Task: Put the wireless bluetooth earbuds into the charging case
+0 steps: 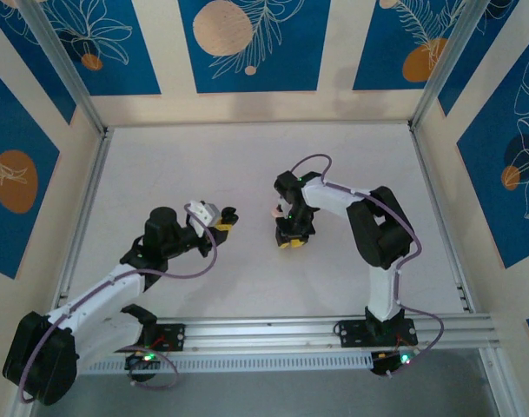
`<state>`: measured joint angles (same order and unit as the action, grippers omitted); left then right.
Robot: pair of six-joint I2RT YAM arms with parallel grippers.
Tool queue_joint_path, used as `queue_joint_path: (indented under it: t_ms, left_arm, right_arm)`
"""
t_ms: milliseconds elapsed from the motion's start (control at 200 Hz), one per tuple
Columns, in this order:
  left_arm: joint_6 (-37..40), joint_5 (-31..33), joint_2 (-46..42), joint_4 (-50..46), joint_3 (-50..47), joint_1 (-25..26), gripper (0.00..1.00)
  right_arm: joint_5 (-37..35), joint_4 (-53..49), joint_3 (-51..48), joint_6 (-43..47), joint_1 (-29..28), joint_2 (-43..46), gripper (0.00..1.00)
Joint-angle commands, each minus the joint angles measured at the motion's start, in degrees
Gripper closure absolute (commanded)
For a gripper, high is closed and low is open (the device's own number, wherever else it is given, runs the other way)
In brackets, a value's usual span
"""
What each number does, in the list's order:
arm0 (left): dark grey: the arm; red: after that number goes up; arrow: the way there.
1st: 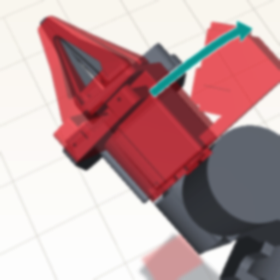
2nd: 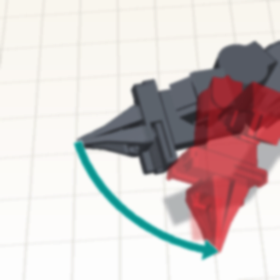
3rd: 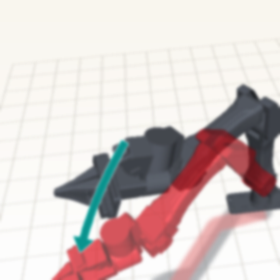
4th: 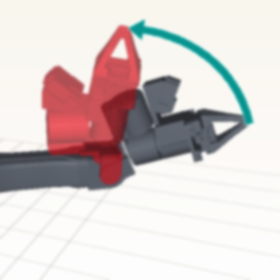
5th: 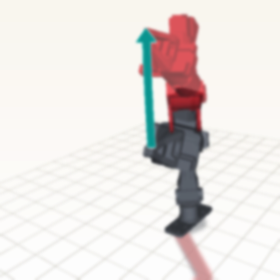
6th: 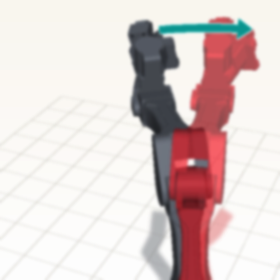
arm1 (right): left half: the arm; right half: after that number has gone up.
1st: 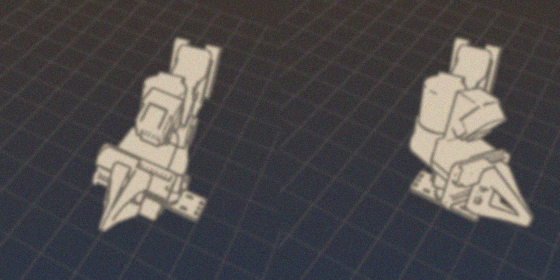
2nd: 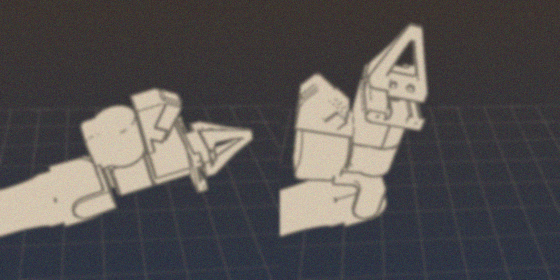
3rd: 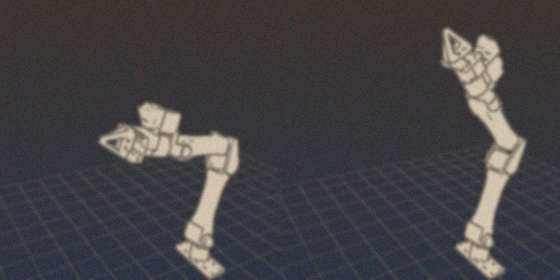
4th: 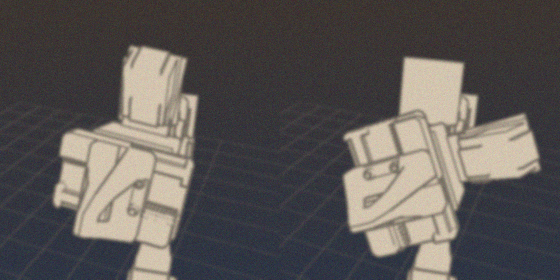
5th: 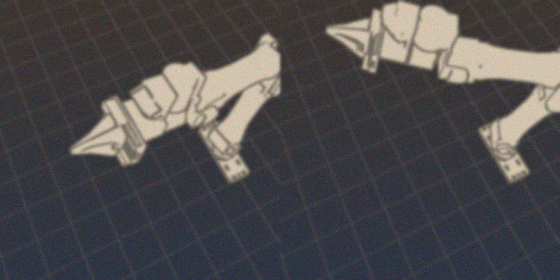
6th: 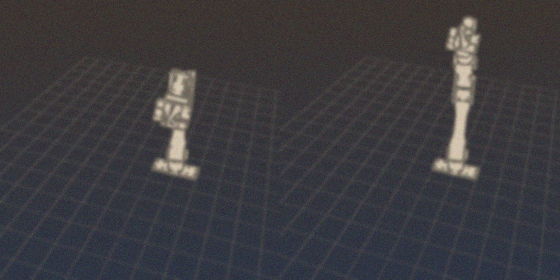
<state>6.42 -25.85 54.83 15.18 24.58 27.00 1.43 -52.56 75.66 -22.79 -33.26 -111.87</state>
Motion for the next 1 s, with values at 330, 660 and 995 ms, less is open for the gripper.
queue_joint_path:
  t_ms: [330, 660, 995]
  left_arm:
    - [0.22, -0.26, -0.42, -0.6, -0.06, -0.56, 0.75]
    - [0.3, 0.09, -0.42, -0.66, 0.03, -0.55, 0.75]
    - [0.53, -0.05, -0.48, -1.2, 0.21, -0.56, 0.75]
  right_arm:
    - [-6.87, -3.1, 1.55, -0.06, 1.72, -0.99, 0.68]
    - [-5.22, -1.94, 4.28, 0.49, 5.37, -0.57, 0.67]
    - [3.28, -2.69, 4.38, -0.49, 6.15, 4.79, 0.63]
